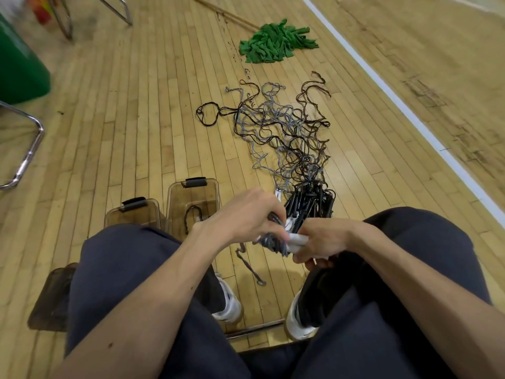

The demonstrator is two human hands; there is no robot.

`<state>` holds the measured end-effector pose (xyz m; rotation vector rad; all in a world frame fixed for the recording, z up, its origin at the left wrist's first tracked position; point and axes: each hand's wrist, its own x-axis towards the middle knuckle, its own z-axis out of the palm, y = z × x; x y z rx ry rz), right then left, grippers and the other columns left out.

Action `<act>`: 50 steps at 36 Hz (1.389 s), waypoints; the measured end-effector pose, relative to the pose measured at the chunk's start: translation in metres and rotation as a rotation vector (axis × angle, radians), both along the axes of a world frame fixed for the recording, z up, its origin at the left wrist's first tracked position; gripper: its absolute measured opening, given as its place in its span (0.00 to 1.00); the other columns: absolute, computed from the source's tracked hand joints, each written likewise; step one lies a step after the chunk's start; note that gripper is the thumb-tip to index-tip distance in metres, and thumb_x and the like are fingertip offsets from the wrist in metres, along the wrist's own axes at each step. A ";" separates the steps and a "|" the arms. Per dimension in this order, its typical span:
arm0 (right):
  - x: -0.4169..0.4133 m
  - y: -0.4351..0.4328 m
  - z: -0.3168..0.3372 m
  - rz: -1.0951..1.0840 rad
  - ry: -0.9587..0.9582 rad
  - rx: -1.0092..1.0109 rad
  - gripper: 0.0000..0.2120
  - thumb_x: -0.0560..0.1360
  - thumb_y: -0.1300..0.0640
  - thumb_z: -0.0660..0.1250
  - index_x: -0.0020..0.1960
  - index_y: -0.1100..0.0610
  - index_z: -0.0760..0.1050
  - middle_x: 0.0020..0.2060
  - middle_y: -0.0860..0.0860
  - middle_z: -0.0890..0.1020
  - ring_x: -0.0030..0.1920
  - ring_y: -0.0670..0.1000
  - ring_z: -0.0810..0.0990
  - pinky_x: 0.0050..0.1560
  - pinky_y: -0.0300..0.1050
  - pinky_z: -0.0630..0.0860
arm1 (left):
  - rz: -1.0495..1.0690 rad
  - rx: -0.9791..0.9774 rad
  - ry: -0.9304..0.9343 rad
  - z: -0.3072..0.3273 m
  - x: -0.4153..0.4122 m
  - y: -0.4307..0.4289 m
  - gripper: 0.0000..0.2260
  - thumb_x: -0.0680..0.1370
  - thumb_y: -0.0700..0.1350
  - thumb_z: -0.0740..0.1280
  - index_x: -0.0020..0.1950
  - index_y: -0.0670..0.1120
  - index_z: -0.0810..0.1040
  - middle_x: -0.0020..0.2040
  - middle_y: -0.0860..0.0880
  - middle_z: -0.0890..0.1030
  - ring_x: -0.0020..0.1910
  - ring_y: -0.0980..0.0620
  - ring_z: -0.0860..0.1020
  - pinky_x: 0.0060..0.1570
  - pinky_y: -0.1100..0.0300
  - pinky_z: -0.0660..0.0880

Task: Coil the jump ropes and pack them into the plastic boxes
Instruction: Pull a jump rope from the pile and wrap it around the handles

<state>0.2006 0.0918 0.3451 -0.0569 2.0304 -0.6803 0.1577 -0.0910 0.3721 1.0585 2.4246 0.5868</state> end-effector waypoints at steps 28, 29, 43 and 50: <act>0.027 0.002 0.023 0.073 -0.069 -0.541 0.12 0.78 0.61 0.71 0.40 0.47 0.79 0.33 0.50 0.79 0.31 0.47 0.77 0.36 0.41 0.78 | 0.025 0.135 -0.835 0.000 -0.008 0.001 0.11 0.71 0.48 0.74 0.46 0.41 0.84 0.38 0.44 0.81 0.36 0.51 0.76 0.38 0.58 0.72; 0.027 0.003 0.026 0.052 -0.058 -0.581 0.14 0.78 0.62 0.71 0.38 0.45 0.80 0.32 0.48 0.79 0.31 0.46 0.77 0.37 0.41 0.77 | 0.048 0.157 -0.855 0.001 -0.009 0.001 0.09 0.70 0.48 0.73 0.45 0.43 0.83 0.37 0.48 0.81 0.34 0.55 0.76 0.36 0.63 0.72; 0.024 0.004 0.029 -0.115 0.076 -0.623 0.06 0.77 0.63 0.71 0.42 0.57 0.78 0.35 0.50 0.83 0.37 0.49 0.82 0.44 0.47 0.81 | 0.197 0.330 -1.035 -0.007 -0.019 -0.001 0.14 0.64 0.56 0.77 0.40 0.47 0.84 0.33 0.52 0.81 0.30 0.58 0.78 0.31 0.68 0.73; 0.025 0.008 0.037 -0.199 0.112 -0.763 0.08 0.78 0.60 0.72 0.43 0.64 0.78 0.33 0.53 0.81 0.30 0.50 0.77 0.33 0.44 0.74 | 0.395 0.518 -1.003 0.013 -0.003 0.009 0.24 0.75 0.40 0.73 0.18 0.44 0.77 0.20 0.50 0.75 0.18 0.60 0.73 0.23 0.69 0.70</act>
